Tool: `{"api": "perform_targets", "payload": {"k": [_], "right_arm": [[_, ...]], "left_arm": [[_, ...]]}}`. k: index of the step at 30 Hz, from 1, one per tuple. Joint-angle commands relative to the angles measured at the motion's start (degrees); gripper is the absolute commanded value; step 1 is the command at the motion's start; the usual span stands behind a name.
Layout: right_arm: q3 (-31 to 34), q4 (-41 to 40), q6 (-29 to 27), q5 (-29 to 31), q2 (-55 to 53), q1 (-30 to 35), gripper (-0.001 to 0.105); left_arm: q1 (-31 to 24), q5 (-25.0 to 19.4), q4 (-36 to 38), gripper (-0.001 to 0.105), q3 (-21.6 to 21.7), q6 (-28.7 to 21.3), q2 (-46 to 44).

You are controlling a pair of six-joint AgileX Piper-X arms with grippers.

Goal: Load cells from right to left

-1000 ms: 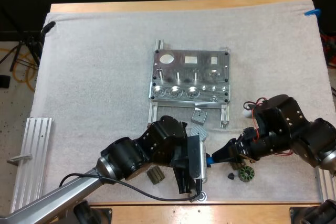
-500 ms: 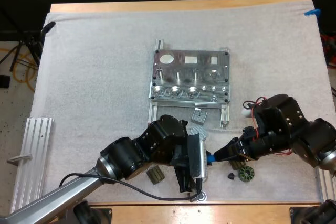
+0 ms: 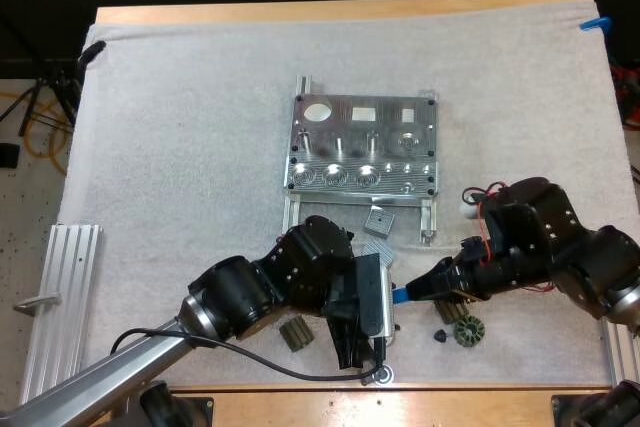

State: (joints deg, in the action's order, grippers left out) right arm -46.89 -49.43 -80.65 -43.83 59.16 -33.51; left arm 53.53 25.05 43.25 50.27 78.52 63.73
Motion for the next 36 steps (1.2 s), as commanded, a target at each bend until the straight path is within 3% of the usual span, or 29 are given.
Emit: {"api": "perform_targets", "payload": {"k": [1,6,11,15,24,26,31,36], "right_arm": [[-0.09,0.79,-1.84,1.09,-0.03,-0.14,0.012],[-0.09,0.79,-3.43,2.77,-0.03,-0.01,0.012],[-0.51,0.54,-4.89,3.24,-0.03,-0.01,0.012],[-1.80,-0.71,-7.17,4.94,-0.03,-0.01,0.012],[-8.63,-9.19,-16.80,17.32,-0.03,-0.01,0.012],[-10.24,-10.55,-17.56,18.93,-0.03,-0.01,0.012],[-14.61,-16.05,-21.55,27.66,-0.03,-0.01,0.012],[-17.86,-19.09,-23.69,30.99,0.24,-0.01,0.012]], "left_arm": [[0.29,-0.08,1.96,0.059,1.46,1.01,-0.73],[0.29,-4.49,4.93,0.059,3.58,3.59,-2.85],[0.29,-13.98,8.09,0.059,5.03,9.32,-6.59],[0.29,-20.29,9.51,0.059,5.11,15.78,-10.44],[0.29,-33.05,9.62,0.059,5.11,34.90,-16.11],[0.29,-33.96,9.62,0.059,5.11,37.03,-16.50],[0.29,-34.55,9.62,0.059,5.11,36.96,-16.55],[0.29,-34.54,9.62,0.059,5.11,36.94,-16.55]]}}
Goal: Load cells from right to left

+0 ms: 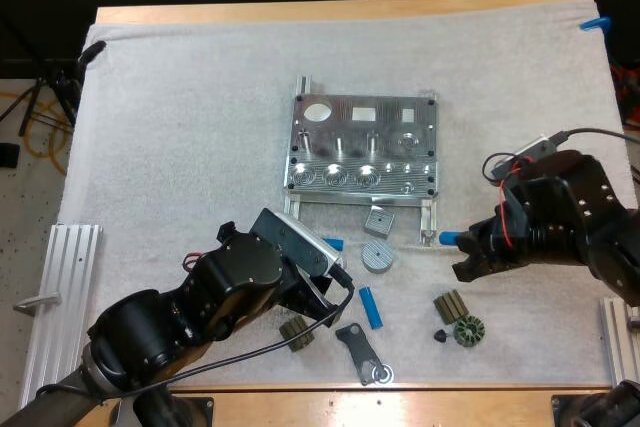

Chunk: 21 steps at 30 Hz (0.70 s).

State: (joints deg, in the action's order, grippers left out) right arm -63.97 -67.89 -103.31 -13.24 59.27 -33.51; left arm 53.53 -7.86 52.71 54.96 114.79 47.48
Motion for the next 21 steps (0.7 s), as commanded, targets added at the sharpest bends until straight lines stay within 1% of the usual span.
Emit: {"api": "perform_targets", "payload": {"k": [1,4,7,10,14,18,20,21], "right_arm": [[-1.52,-1.52,-1.06,0.67,0.61,-0.01,0.012],[-3.49,-4.09,-1.69,1.20,2.94,-0.01,0.012],[-5.96,-6.20,-3.54,2.36,5.43,-0.01,0.012],[-8.15,-6.64,-3.83,3.34,7.44,-0.01,0.012],[-10.56,-6.64,-5.65,5.40,9.13,-0.01,0.012],[-12.78,-6.64,-6.26,5.73,10.79,-0.01,0.012],[-13.58,-6.64,-7.33,6.56,11.48,-0.01,0.012],[-14.08,-6.78,-8.31,7.39,11.96,-0.01,0.012]], "left_arm": [[0.29,-1.62,0.16,0.059,0.43,0.67,-0.30],[0.29,-2.26,0.16,0.059,0.43,0.67,-0.30],[0.29,-5.22,0.16,0.059,0.43,0.67,-0.30],[0.29,-7.77,0.16,0.059,0.43,0.67,-0.30],[0.06,-9.83,0.63,0.059,0.43,0.67,-0.30],[-2.28,-9.85,2.88,0.059,0.43,0.67,0.16],[-3.68,-8.79,3.72,0.059,0.19,0.67,0.38],[-4.65,-7.36,4.23,0.059,0.23,0.67,0.52]]}}
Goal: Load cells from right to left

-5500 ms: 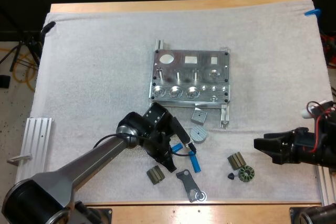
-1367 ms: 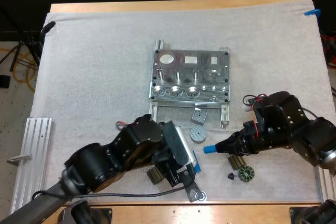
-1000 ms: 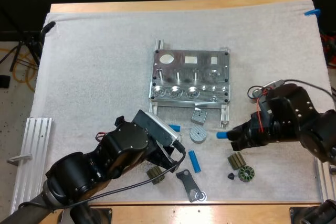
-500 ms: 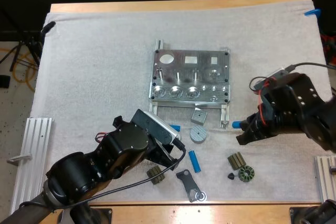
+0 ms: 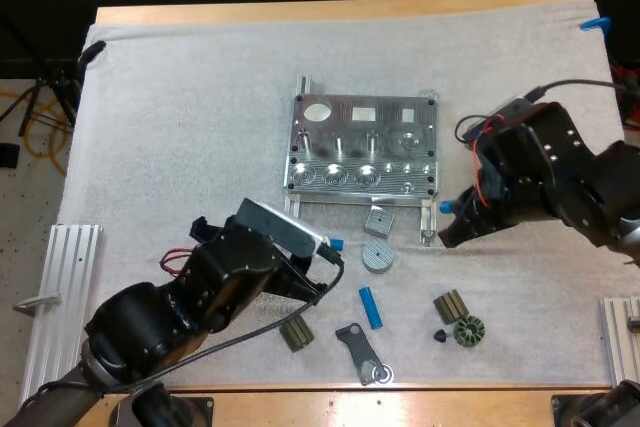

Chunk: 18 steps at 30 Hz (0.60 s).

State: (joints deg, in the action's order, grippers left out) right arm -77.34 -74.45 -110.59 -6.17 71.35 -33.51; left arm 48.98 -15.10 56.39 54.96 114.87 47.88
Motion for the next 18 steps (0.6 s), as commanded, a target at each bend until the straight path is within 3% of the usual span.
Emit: {"api": "perform_targets", "payload": {"k": [1,9,18], "right_arm": [[-1.39,-0.38,-1.78,1.08,0.56,-0.01,0.012],[-5.91,-0.42,-5.39,4.62,6.92,-0.01,0.012],[-13.36,-0.42,-7.98,9.04,18.04,-0.01,0.012]], "left_arm": [[-0.91,1.11,0.66,0.059,0.23,0.59,0.21],[-5.69,7.35,0.33,0.059,0.23,0.59,0.45],[-7.17,8.03,-1.17,0.059,0.23,-0.54,0.45]]}}
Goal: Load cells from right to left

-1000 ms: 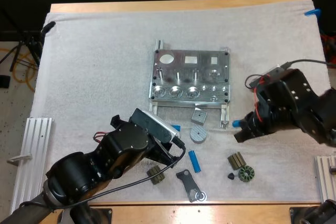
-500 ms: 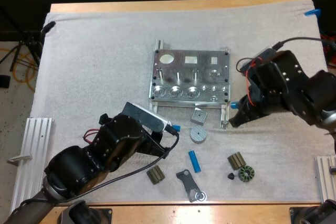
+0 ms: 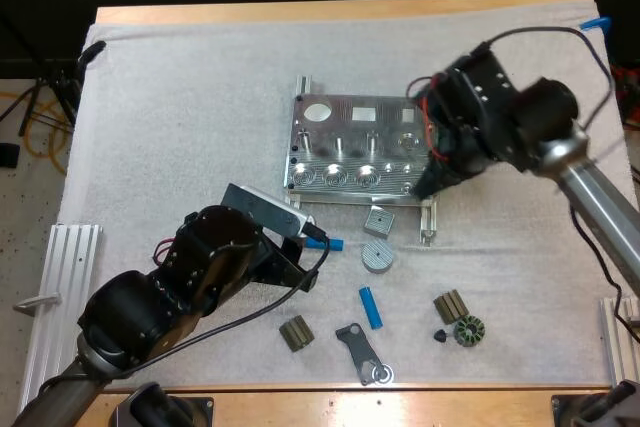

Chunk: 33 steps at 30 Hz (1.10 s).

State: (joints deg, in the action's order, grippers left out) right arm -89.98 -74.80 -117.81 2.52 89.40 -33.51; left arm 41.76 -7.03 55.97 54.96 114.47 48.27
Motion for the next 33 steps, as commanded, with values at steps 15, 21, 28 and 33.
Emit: {"api": "perform_targets", "payload": {"k": [15,21,28,33], "right_arm": [[-5.86,-1.14,-8.17,7.16,12.66,-0.01,0.012],[-5.86,-0.57,-8.37,7.17,14.80,-0.01,0.012],[-5.86,3.05,-8.40,8.03,16.81,-0.01,0.012],[-5.86,2.73,-8.40,8.03,18.32,-0.01,0.012]], "left_arm": [[0.05,0.06,-0.63,0.059,0.23,-2.00,0.06],[0.05,0.06,-0.63,0.059,0.23,-2.11,0.06],[0.05,0.06,-0.63,0.059,0.23,-2.11,0.06],[0.05,0.06,-0.63,0.059,0.23,-2.11,0.06]]}}
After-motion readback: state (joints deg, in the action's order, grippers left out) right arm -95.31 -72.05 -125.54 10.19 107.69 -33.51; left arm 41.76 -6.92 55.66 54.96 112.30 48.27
